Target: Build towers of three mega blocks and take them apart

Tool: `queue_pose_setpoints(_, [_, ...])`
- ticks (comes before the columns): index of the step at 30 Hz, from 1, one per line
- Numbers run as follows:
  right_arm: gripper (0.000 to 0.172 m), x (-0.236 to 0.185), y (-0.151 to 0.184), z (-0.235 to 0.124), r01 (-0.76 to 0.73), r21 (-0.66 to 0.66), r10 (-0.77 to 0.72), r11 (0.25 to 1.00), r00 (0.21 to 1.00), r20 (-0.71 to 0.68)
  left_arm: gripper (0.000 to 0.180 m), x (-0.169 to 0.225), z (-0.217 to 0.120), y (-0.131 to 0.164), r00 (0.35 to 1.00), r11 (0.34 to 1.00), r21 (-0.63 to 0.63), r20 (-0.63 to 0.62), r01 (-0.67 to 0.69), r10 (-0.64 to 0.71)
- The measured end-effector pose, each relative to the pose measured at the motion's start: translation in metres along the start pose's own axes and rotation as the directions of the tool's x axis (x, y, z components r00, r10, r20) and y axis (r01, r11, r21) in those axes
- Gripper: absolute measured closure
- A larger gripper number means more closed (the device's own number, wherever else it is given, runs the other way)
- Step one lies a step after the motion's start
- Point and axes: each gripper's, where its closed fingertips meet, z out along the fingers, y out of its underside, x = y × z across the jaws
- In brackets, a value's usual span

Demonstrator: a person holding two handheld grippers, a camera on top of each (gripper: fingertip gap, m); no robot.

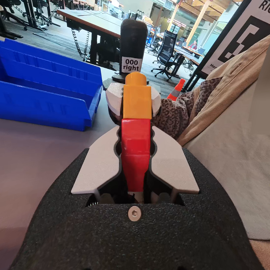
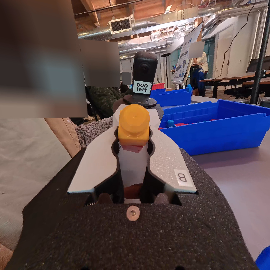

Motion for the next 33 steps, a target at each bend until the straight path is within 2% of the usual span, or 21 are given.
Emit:
queue_pose_setpoints(8, [0.135, 0.0024, -0.0034, 0.0009, -0.008, 0.015, 0.009, 1.0, 1.0, -0.025, 0.145, -0.0015, -0.002, -0.0071, 0.998, 0.999, 0.015, 0.05, -0.039, 0.038])
queue_pose_setpoints(17, [0.135, 0.0023, -0.0051, 0.0009, -0.02, 0.028, 0.021, 0.999, 0.999, -0.025, 0.145, -0.0029, -0.0027, -0.009, 0.984, 0.992, -0.038, 0.132, -0.117, 0.121])
queue_pose_setpoints(30, [0.135, -0.0005, -0.0033, 0.0013, 0.009, 0.014, -0.008, 1.0, 1.0, -0.013, 0.145, -0.0006, -0.003, -0.0072, 0.981, 0.989, -0.066, 0.132, -0.132, 0.139])
queue_pose_setpoints(33, [0.135, -0.0033, -0.0095, 0.0009, 0.012, 0.051, -0.012, 0.999, 1.0, 0.002, 0.144, 0.0042, -0.0039, -0.0081, 0.989, 0.992, -0.062, 0.09, -0.108, 0.113])
